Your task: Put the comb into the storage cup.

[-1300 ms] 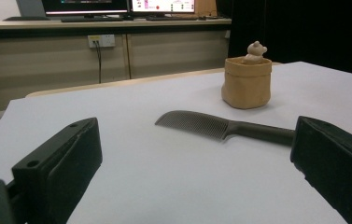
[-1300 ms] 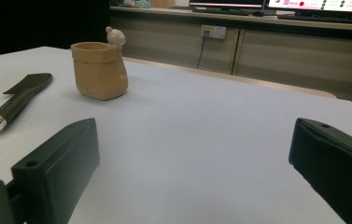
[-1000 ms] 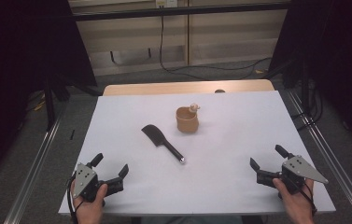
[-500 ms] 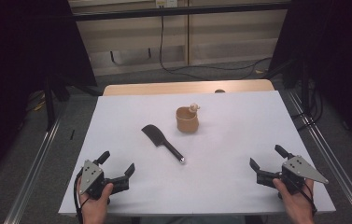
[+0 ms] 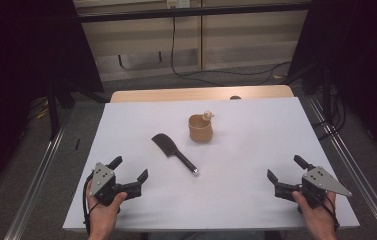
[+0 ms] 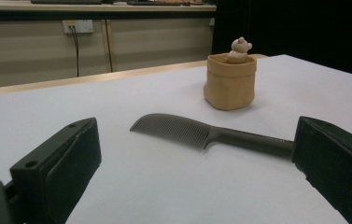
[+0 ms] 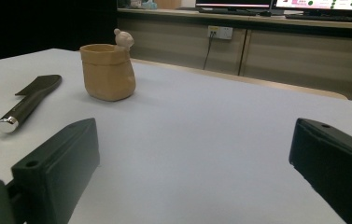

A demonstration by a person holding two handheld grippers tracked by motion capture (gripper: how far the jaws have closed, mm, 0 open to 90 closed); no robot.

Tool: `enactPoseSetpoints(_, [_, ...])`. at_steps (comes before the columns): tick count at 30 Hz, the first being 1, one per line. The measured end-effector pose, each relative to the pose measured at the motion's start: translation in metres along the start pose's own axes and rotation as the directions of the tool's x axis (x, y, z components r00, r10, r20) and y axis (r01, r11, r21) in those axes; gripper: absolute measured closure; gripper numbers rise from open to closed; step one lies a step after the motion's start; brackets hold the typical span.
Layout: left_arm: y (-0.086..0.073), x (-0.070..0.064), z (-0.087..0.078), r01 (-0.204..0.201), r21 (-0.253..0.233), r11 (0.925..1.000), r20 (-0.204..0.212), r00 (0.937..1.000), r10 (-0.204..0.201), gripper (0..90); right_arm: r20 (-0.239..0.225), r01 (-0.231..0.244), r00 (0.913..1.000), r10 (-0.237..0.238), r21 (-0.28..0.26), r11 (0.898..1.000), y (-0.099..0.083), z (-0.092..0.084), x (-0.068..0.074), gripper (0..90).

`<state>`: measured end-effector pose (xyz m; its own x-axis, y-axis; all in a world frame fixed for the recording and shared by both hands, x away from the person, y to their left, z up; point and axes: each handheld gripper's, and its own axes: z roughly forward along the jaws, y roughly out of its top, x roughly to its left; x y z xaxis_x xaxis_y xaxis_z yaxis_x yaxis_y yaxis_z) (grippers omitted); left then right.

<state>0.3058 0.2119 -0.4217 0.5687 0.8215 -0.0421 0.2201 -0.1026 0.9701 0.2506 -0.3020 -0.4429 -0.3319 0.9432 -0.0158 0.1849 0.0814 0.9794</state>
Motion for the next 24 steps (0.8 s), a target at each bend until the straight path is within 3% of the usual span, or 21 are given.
enactPoseSetpoints(6, [0.001,-0.001,0.009,-0.006,0.024,0.9997,0.001,1.0000,0.006,2.3,-0.001,0.004,1.0000,-0.004,0.001,1.000,0.000,0.000,0.001,1.5])
enactPoseSetpoints(12, [0.002,-0.009,0.022,-0.002,0.036,0.9994,0.049,0.9988,0.001,2.4,-0.005,0.006,1.0000,-0.006,0.001,1.000,0.000,0.000,0.001,1.5])
enactPoseSetpoints(18, [0.004,-0.013,0.028,-0.025,0.052,0.9984,0.050,0.9985,0.022,2.6,-0.006,0.008,0.9999,-0.008,0.002,1.000,0.000,0.000,0.001,1.5])
enactPoseSetpoints(19, [0.006,-0.014,0.032,-0.047,0.067,0.9966,0.052,0.9977,0.044,3.8,-0.006,0.008,1.0000,-0.008,0.002,1.000,0.000,0.000,0.001,1.5])
enactPoseSetpoints(24, [0.009,-0.016,0.037,-0.048,0.077,0.9958,0.067,0.9968,0.043,4.0,-0.007,0.013,0.9999,-0.013,0.004,1.000,0.000,0.000,0.001,1.6])
